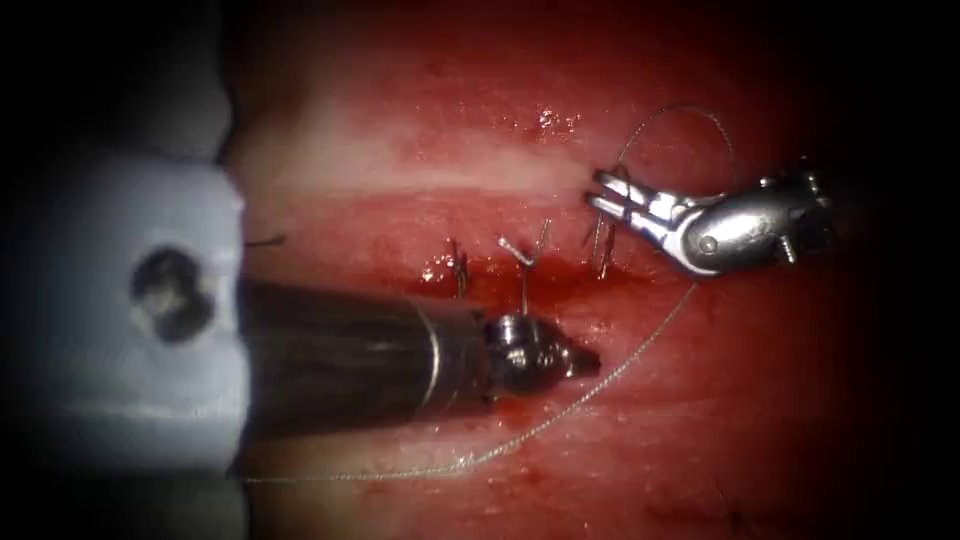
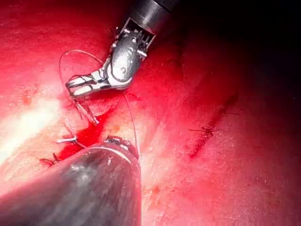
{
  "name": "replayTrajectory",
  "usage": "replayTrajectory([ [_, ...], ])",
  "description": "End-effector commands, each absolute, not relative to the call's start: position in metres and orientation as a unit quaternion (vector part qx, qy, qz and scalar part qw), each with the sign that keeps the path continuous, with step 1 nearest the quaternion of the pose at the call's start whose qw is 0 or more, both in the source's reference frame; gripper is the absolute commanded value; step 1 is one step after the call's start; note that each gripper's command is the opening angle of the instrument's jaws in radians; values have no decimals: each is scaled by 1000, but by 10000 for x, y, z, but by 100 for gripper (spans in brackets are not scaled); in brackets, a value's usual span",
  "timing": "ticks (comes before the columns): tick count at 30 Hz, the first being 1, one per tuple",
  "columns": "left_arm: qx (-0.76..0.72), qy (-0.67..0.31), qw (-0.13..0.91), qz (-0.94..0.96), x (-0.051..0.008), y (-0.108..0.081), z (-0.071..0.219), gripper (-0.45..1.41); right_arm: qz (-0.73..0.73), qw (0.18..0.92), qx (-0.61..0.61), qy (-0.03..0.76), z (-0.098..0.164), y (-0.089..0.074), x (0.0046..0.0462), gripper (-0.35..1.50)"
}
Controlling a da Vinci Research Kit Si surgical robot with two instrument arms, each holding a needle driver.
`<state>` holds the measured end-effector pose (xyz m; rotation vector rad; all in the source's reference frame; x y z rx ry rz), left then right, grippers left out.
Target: Wound Closure
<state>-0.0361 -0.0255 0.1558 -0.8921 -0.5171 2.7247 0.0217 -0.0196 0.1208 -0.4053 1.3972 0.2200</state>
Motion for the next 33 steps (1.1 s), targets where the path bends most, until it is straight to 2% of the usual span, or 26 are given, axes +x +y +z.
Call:
replayTrajectory([
  [1, -304, -181, 115, 928, -365, -267, 1564, -40, 101, 741, -182, 639, 1214, -204, 224, -35],
  [33, -327, -177, 142, 917, -362, -265, 1618, -42, 187, 737, -90, 644, 1211, -175, 233, -35],
])
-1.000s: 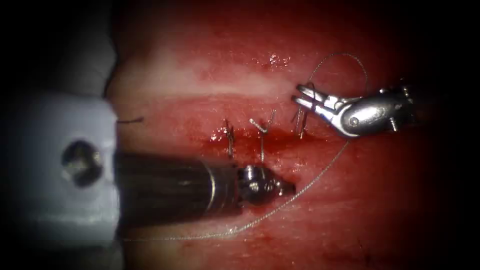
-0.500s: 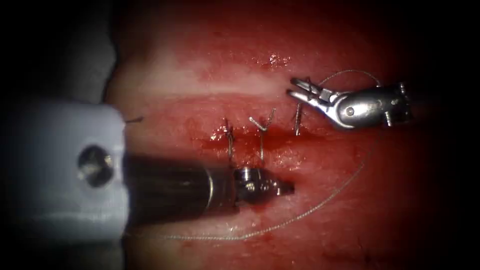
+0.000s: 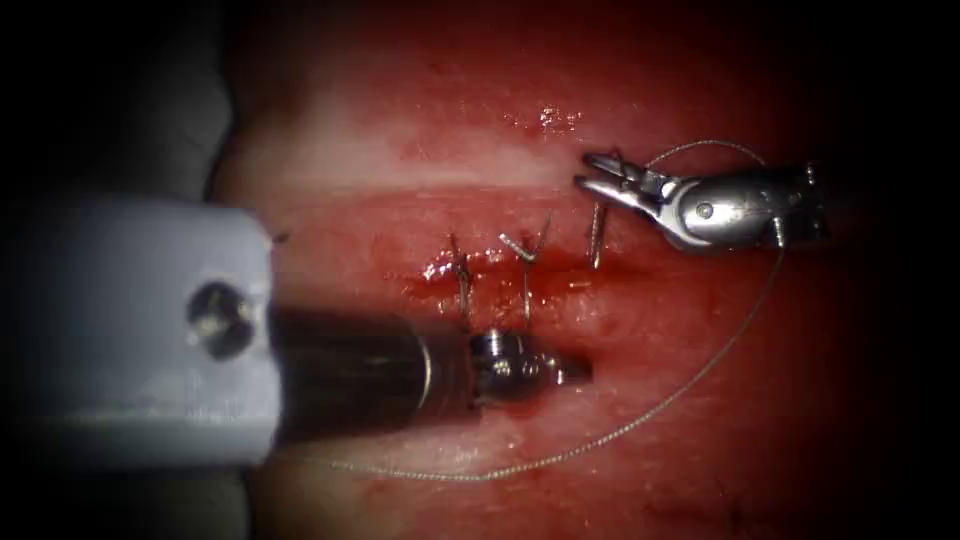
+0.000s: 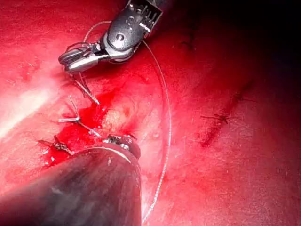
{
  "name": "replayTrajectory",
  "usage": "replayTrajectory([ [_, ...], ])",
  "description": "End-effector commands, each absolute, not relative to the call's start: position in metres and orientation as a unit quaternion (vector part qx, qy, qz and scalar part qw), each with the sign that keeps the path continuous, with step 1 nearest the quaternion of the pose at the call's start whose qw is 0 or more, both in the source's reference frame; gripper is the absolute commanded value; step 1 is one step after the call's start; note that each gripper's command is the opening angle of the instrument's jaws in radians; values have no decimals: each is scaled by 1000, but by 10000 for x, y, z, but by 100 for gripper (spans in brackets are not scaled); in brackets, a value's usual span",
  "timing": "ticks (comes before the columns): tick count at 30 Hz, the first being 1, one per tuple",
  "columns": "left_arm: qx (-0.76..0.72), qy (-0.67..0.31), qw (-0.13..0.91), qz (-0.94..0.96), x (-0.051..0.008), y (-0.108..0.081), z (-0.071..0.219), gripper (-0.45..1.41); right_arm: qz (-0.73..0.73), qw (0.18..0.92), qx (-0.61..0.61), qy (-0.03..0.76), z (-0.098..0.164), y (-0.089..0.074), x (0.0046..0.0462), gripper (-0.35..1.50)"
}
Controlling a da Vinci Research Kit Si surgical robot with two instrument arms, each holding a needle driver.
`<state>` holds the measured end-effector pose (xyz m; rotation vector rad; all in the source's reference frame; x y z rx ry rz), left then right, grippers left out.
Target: Wound Closure
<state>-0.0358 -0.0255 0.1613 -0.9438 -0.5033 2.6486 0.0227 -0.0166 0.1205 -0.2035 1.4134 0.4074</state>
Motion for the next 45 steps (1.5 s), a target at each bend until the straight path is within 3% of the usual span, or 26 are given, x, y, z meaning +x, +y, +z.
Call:
replayTrajectory([
  [1, -327, -177, 142, 917, -362, -265, 1619, -42, 190, 736, -88, 644, 1211, -174, 234, -35],
  [11, -326, -178, 143, 917, -356, -264, 1626, -42, 246, 727, -28, 641, 1207, -164, 235, -35],
  [27, -327, -179, 140, 917, -350, -264, 1627, -40, 403, 735, 195, 510, 1220, -166, 236, -35],
  [38, -336, -176, 141, 914, -335, -251, 1615, -37, 421, 687, 316, 501, 1218, -228, 247, -35],
  [45, -339, -170, 147, 914, -330, -244, 1610, -37, 424, 679, 332, 499, 1204, -261, 244, -35],
])
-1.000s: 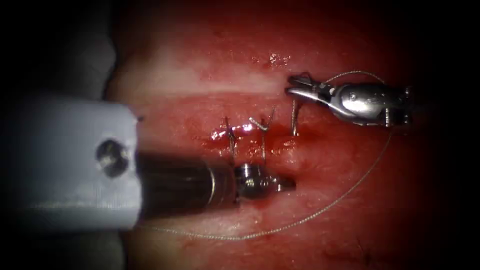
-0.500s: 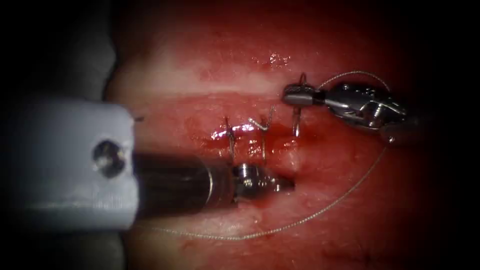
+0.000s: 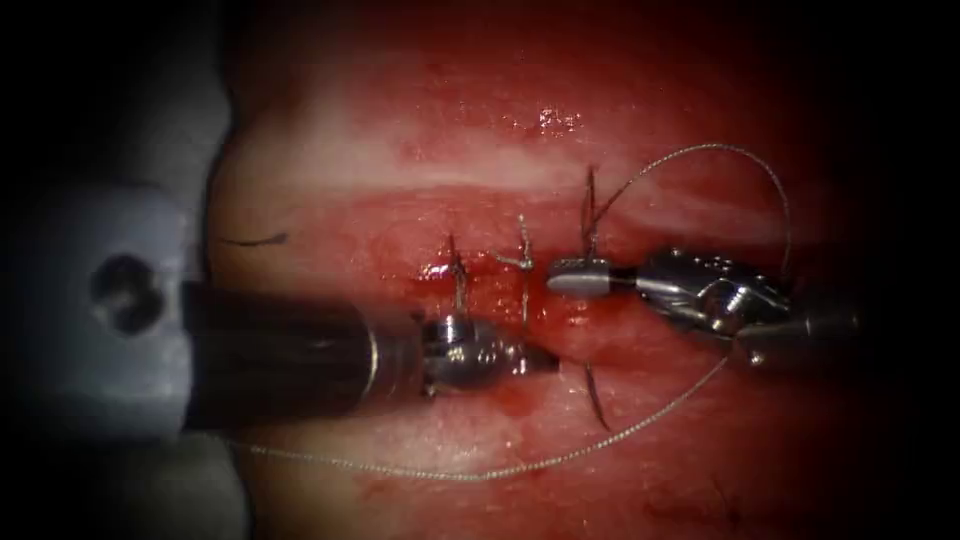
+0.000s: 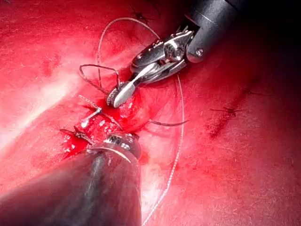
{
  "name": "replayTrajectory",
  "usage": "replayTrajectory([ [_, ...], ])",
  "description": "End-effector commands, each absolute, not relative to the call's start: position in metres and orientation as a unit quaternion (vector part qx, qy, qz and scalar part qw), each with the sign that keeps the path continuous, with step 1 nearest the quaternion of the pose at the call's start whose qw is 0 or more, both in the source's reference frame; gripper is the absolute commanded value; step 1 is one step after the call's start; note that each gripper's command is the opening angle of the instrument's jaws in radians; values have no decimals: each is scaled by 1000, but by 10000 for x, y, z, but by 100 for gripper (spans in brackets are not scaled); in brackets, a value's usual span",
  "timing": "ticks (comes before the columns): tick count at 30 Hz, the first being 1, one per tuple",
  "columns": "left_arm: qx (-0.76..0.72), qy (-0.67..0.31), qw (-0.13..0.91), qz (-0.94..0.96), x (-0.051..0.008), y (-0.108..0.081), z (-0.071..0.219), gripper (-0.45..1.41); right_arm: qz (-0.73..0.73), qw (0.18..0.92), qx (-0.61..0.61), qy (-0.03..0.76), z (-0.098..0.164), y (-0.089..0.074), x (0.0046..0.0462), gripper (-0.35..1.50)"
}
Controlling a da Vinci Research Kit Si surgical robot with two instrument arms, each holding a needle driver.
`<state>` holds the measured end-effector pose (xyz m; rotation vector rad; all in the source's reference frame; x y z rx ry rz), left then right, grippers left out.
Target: Wound Closure
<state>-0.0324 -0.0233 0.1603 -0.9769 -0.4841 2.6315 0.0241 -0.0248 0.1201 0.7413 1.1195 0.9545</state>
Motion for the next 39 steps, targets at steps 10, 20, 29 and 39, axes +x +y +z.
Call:
replayTrajectory([
  [10, -393, -116, 61, 910, -319, -262, 1599, 14, 386, 706, 260, 534, 1222, -221, 223, 138],
  [20, -476, -80, -29, 875, -329, -287, 1581, 46, 388, 704, 227, 551, 1220, -205, 173, 131],
  [29, -554, -56, -51, 829, -351, -276, 1554, 111, 386, 707, 220, 550, 1221, -210, 160, 125],
  [39, -556, -38, -43, 829, -358, -266, 1569, 69, 386, 709, 214, 551, 1228, -216, 168, 121],
])
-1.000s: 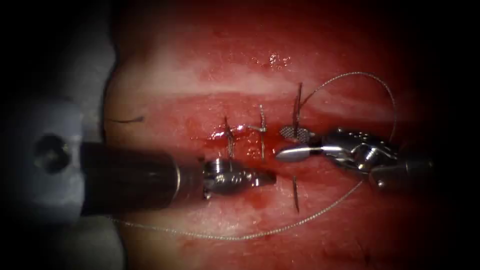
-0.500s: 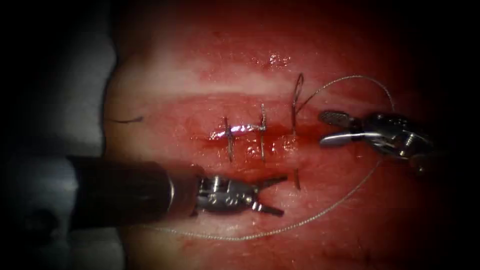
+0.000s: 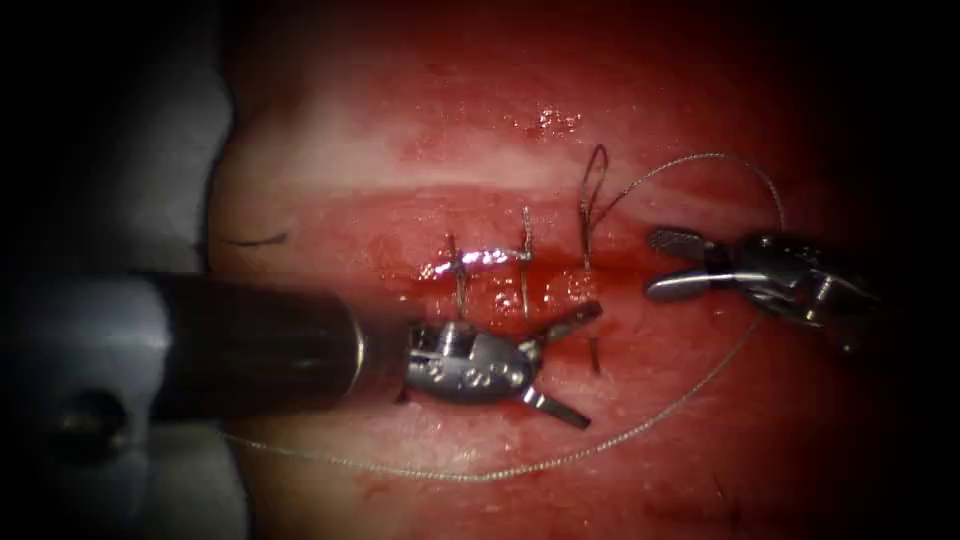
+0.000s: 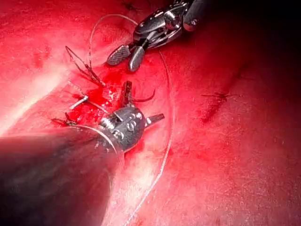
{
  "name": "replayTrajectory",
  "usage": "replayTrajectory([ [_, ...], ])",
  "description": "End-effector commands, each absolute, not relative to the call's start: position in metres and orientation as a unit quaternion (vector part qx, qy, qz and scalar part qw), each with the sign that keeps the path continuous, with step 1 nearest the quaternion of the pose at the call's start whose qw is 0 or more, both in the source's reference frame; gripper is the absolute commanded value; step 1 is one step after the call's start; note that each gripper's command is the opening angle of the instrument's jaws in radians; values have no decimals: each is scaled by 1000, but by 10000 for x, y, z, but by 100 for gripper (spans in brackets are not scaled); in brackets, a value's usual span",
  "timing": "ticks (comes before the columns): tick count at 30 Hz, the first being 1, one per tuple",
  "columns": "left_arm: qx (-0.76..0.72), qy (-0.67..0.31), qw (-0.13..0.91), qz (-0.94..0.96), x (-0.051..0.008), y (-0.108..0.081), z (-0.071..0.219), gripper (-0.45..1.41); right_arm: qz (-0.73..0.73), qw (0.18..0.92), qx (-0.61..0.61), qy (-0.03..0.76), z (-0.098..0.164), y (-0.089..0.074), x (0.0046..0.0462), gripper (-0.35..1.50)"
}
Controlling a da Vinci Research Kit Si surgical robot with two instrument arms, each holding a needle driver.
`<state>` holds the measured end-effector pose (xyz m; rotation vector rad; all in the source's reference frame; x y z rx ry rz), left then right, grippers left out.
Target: Wound Closure
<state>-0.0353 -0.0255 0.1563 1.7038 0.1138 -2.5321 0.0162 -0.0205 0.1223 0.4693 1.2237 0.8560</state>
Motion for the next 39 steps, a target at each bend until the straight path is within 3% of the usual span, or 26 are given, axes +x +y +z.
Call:
replayTrajectory([
  [1, 555, 37, 43, -830, -360, -266, 1572, 63, 386, 709, 214, 551, 1228, -217, 169, 121],
  [5, 556, 33, 43, -830, -361, -264, 1579, 14, 385, 709, 213, 551, 1229, -220, 170, 120],
  [8, 565, 26, 39, -824, -359, -263, 1579, -45, 386, 709, 213, 551, 1229, -219, 170, 118],
  [15, 596, 73, -21, -799, -355, -269, 1575, -45, 386, 709, 211, 551, 1229, -222, 170, 113],
  [21, 625, 230, -193, -721, -347, -266, 1553, -45, 385, 710, 211, 551, 1229, -228, 170, 110],
  [29, 604, 349, -276, -661, -333, -264, 1522, -45, 385, 710, 211, 551, 1228, -231, 170, 110],
  [39, 581, 436, -294, -621, -314, -281, 1482, -45, 386, 710, 210, 551, 1225, -237, 171, 110],
])
